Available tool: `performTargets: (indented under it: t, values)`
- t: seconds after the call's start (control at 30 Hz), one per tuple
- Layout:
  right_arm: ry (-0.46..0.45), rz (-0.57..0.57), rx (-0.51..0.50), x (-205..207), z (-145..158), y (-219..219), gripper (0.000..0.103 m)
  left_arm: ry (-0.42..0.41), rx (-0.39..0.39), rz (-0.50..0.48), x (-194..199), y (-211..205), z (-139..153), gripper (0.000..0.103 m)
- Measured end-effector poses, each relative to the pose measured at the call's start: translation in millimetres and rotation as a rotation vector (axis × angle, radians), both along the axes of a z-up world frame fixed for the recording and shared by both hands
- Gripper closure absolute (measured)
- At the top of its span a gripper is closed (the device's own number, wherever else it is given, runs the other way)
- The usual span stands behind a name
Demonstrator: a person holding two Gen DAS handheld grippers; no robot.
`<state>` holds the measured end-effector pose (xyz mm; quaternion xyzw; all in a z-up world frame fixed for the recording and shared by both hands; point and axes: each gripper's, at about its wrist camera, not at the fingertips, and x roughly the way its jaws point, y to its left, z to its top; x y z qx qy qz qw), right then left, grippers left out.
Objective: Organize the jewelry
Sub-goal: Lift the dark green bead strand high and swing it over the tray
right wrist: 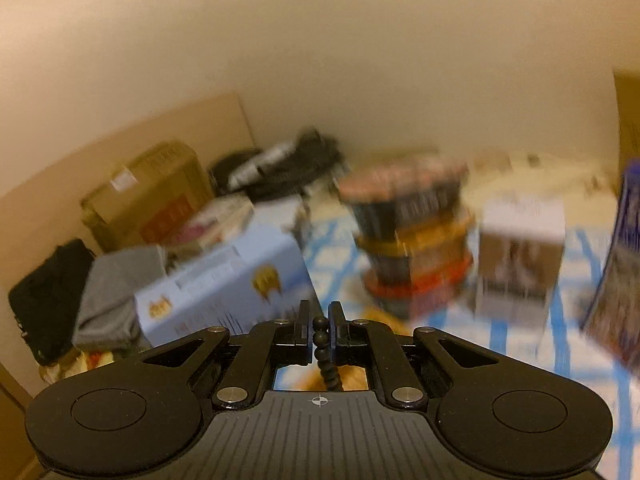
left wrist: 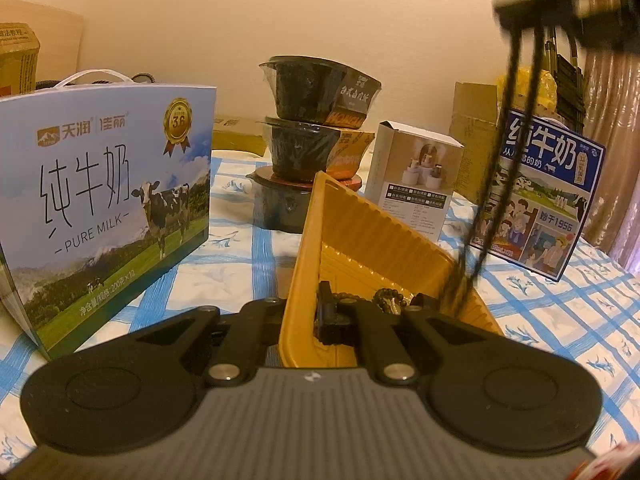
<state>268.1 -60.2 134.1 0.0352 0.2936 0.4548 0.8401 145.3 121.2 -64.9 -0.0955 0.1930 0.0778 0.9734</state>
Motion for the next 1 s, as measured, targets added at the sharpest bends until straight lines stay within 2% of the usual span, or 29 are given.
performTargets:
  t: [0.17,0.27,0.33,0.37,0.57,0.63,0.7,0.87,0.93,1.0]
  values:
    - [0.069,-0.041,-0.082,9,-49,4,0.096,0.002,-0.001,0.001,0,1,-1,0.097]
    - [0.077,-0.046,-0.136,11,-65,11,0.096,0.001,0.000,0.002,0,0,-1,0.097]
    - [0.056,-0.047,-0.127,10,-66,15,0.096,0.001,-0.001,0.004,-1,0,-1,0.097]
    - [0.042,-0.040,-0.098,9,-63,15,0.096,0.001,-0.001,0.003,-1,0,0,0.097]
    - [-0.068,0.017,0.236,2,-35,-2,0.096,0.001,0.000,0.004,-1,-1,0,0.097]
    - [-0.058,0.030,0.265,3,-44,-6,0.096,0.001,0.002,0.003,-1,-1,1,0.097]
    - [0.018,0.027,0.222,8,-65,-4,0.096,0.001,0.001,0.003,-1,0,0,0.097]
    - [0.196,-0.055,-0.014,17,-145,-1,0.095,0.004,-0.001,0.003,0,0,0,0.097]
    - [0.230,-0.084,-0.058,17,-166,-6,0.095,0.004,-0.001,0.003,0,1,0,0.097]
    - [0.221,-0.099,-0.109,16,-179,-8,0.095,0.004,-0.001,0.003,0,0,0,0.097]
